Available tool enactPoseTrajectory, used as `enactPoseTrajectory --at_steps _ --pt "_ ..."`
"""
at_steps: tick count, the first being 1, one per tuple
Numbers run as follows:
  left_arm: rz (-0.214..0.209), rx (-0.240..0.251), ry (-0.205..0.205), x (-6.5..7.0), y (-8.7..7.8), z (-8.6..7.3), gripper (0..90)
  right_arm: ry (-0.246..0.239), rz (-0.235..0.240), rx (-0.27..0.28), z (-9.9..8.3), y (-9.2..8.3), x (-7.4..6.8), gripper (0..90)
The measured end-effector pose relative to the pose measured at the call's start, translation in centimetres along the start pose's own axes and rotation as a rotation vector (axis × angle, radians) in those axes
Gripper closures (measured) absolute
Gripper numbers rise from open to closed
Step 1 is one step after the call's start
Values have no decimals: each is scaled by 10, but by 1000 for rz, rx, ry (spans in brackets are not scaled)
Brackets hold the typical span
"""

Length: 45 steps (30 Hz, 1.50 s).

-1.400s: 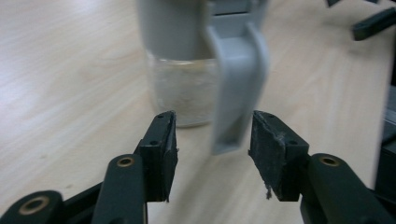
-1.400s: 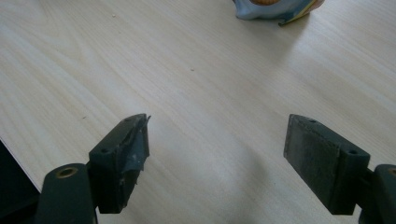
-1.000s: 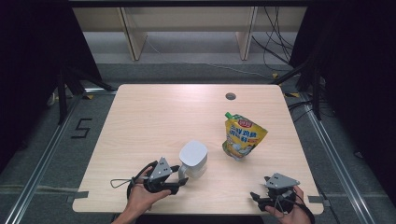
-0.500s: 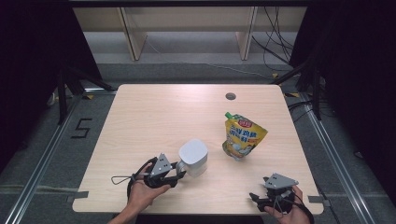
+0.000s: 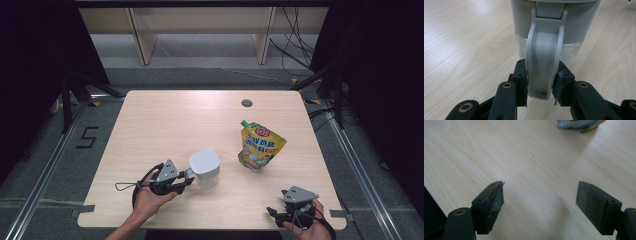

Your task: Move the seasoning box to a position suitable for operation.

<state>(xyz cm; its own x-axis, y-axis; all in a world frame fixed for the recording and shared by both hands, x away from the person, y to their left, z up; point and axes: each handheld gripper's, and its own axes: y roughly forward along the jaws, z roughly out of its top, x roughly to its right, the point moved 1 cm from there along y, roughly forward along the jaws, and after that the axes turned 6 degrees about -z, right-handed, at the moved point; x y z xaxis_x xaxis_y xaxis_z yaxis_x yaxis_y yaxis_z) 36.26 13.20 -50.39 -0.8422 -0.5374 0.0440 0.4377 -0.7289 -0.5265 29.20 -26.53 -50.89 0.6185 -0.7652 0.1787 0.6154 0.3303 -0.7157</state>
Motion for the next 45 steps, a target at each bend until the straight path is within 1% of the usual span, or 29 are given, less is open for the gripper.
enactPoseTrajectory --at_steps 3,4,5,6,7,10,11,12,13,14,15,16,17,18,19,23,24,25,26,27,28,32,33,34,38,39,41,43,45 --pt "-15 -10 -5 -2 -1 0 679 4 0 0 0 0 0 231" --pt "-24 -2 -6 -3 0 0 682 -13 5 6 0 0 0 231" --pt "-31 -5 22 -4 0 1 682 -3 7 -3 0 0 -1 231" --pt "-39 -4 14 -4 0 0 682 4 9 -8 0 -1 -1 231" --pt "-47 -11 31 -5 -1 1 683 1 7 -8 0 0 -1 231" --pt "-53 -5 39 -4 -1 0 685 8 5 -14 0 -1 -1 231" --pt "-68 -9 61 -5 -2 1 685 9 3 -7 0 -1 -1 231" --pt "-84 -13 49 -5 -2 1 685 -5 1 3 0 0 0 231" --pt "-84 -13 49 -5 -2 1 686 -5 1 3 0 0 0 231" --pt "-105 -14 18 -3 -2 0 686 -2 2 3 0 0 0 231" --pt "-105 -14 18 -3 -2 0 686 -2 2 3 0 0 0 231" --pt "-130 0 31 0 -1 -1 686 -4 2 1 0 0 0 232" --pt "-147 -10 36 2 0 0 686 4 4 -6 0 -1 -1 231" --pt "-154 -3 39 5 0 0 686 -6 2 3 0 0 0 232" --pt "-170 -1 47 7 1 0 686 10 6 -11 0 -1 -1 232" --pt "-201 -5 68 17 3 1 686 8 4 -7 0 -1 -1 231" --pt "-216 -11 85 17 3 1 686 8 4 -11 0 -1 -1 232" --pt "-231 -5 82 19 4 1 686 10 7 -12 0 -1 -1 232" --pt "-236 -11 95 20 4 1 686 9 7 -11 0 -1 -1 231" --pt "-240 -6 89 21 4 1 686 -8 2 2 0 -1 0 231" --pt "-250 -10 107 21 3 1 686 -7 3 0 0 -1 0 232" --pt "-281 -12 114 25 2 0 686 -8 1 -1 0 -1 0 231" --pt "-286 -19 131 25 1 0 686 -8 1 -1 0 -1 0 232" --pt "-299 -18 130 25 1 0 686 3 4 -12 0 -2 -1 232" --pt "-307 -14 128 25 0 -1 684 -1 2 -10 0 -2 -2 232" --pt "-308 -18 141 23 0 -1 683 1 3 -9 0 -2 -2 232" --pt "-304 -20 144 20 0 -1 681 -11 2 0 0 -2 -1 232" --pt "-297 -18 139 20 0 -1 680 -6 4 -5 0 -2 -1 232" --pt "-310 -8 129 18 1 -1 678 -15 1 2 0 -2 0 232"
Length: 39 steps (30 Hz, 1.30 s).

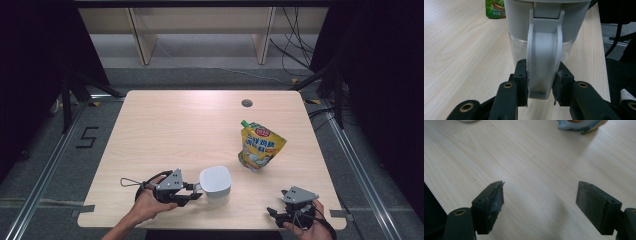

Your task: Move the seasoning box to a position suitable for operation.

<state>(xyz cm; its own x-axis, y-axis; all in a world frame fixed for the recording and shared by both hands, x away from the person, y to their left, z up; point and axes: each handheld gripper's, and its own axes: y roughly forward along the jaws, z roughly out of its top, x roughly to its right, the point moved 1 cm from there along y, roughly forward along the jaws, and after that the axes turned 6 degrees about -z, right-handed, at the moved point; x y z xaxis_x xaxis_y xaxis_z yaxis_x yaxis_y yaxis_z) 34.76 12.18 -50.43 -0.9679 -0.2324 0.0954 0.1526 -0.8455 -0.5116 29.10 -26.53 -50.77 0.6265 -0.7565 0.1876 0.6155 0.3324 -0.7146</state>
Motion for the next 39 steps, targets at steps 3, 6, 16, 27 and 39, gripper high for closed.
enactPoseTrajectory --at_steps 3,6,16,27,39 --pt "10 -2 -13 -3 -1 -1 675 16 3 -6 0 0 -1 232" --pt "16 -7 -21 -4 -2 -1 670 11 4 -16 0 -1 0 232" --pt "66 -41 -44 -3 -6 1 637 2 -6 8 -1 -1 2 226" --pt "114 12 -111 -5 -14 1 610 -9 1 9 1 4 5 226" --pt "130 -2 -122 5 -32 -3 427 -7 12 11 4 7 4 224"
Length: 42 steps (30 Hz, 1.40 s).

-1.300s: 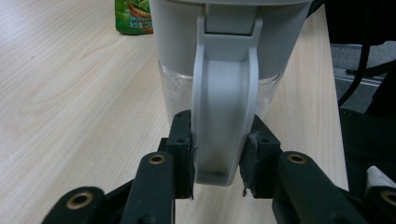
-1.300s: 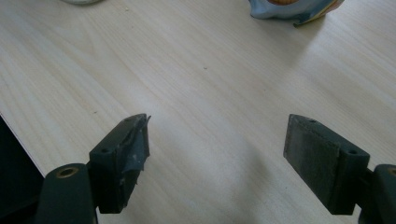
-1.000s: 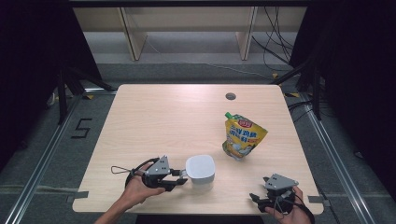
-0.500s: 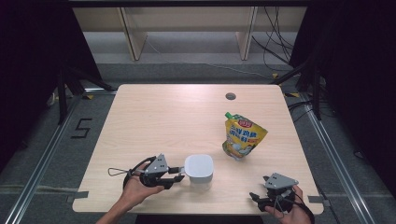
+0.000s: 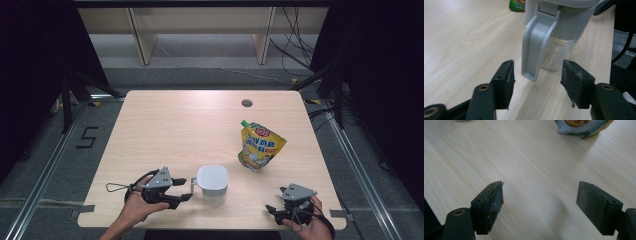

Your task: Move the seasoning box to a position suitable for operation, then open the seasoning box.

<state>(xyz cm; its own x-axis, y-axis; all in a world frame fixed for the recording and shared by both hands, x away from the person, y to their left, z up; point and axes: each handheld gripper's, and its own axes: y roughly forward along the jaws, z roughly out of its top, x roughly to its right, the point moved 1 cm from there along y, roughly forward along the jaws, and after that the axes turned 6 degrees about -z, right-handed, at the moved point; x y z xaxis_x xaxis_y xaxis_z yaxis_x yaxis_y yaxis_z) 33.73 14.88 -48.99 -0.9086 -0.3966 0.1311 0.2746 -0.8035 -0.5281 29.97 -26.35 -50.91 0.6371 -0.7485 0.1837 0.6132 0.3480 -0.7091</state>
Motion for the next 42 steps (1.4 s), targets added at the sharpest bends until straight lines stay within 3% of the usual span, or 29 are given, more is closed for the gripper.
enactPoseTrajectory --at_steps 1,6,7,10,15,16,18,20,21,22,23,25,27,28,29,31,32,34,40,42 --pt "6 10 -18 0 -2 0 411 -26 1 9 1 1 2 224" --pt "8 42 -49 -5 -12 2 366 3 7 -15 1 0 1 224" --pt "10 58 -74 -4 -13 3 361 -6 6 -8 2 1 1 224" --pt "17 74 -88 -5 -18 6 358 -8 11 13 3 2 1 224" --pt "41 96 -55 -4 -24 10 421 4 26 29 4 3 3 223" --pt "37 103 -60 -2 -24 10 468 -1 30 38 4 3 3 223" --pt "47 112 -32 -1 -26 12 546 3 34 47 4 3 2 224" --pt "45 124 -47 1 -25 13 631 6 38 50 5 3 1 221" --pt "53 127 -26 2 -26 14 631 10 49 48 5 2 1 216" --pt "53 128 -4 1 -27 15 704 40 49 61 8 0 -1 198" --pt "54 151 -28 3 -26 15 732 36 43 74 8 0 -2 190" --pt "56 152 -6 2 -26 17 781 42 46 91 9 -3 -5 177" --pt "53 156 -10 3 -25 18 814 29 40 109 9 -3 -6 175" --pt "46 166 -26 4 -24 19 814 29 40 109 9 -3 -6 175" --pt "25 182 -8 4 -22 24 849 33 40 112 10 -4 -8 155" --pt "32 196 -16 6 -21 30 870 42 57 124 11 -3 -8 159" --pt "27 202 15 5 -20 34 877 41 56 128 12 -4 -8 161" --pt "30 214 11 5 -19 39 887 30 42 134 12 -4 -8 182" --pt "6 209 20 7 -8 48 890 40 39 136 11 -5 -7 242" --pt "16 200 22 7 -8 50 890 39 41 130 11 -6 -7 252"
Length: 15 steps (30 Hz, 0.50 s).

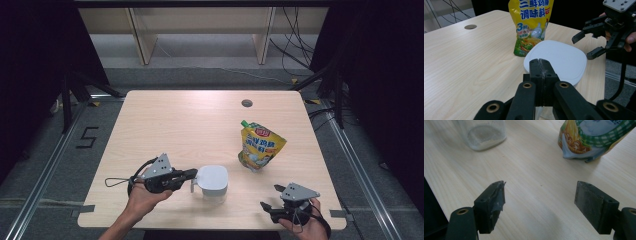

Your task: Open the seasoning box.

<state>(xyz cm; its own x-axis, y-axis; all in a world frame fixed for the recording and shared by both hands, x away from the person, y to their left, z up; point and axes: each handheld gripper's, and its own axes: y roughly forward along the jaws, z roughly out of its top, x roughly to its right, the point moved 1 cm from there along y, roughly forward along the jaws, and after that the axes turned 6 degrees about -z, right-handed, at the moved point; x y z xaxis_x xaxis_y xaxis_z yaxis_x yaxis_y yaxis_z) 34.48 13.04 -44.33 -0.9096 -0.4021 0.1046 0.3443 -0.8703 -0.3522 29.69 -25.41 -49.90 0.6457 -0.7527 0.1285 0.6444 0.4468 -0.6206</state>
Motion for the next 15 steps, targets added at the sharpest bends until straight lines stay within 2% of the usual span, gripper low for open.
enactPoseTrajectory --at_steps 3,4,8,9,10,12,13,14,15 --pt "-8 11 -9 0 2 2 890 6 -5 0 0 0 0 268" --pt "-12 9 3 0 2 3 890 7 -5 3 0 0 0 272" --pt "-11 2 4 1 4 2 890 6 -5 3 0 -1 0 286" --pt "-13 1 4 0 4 1 890 29 3 -8 0 -2 -2 295" --pt "-18 -1 7 -1 5 0 889 2 -3 17 1 -1 0 319" --pt "-16 -4 1 -1 5 -1 889 -4 5 20 1 -1 0 340" --pt "-18 3 -14 -1 5 -2 888 -17 22 36 2 -2 -1 387" --pt "-17 3 -11 -1 5 -2 888 -1 18 42 3 -3 -3 408" --pt "-17 3 -11 -1 5 -2 888 -14 22 53 4 -3 -2 428"
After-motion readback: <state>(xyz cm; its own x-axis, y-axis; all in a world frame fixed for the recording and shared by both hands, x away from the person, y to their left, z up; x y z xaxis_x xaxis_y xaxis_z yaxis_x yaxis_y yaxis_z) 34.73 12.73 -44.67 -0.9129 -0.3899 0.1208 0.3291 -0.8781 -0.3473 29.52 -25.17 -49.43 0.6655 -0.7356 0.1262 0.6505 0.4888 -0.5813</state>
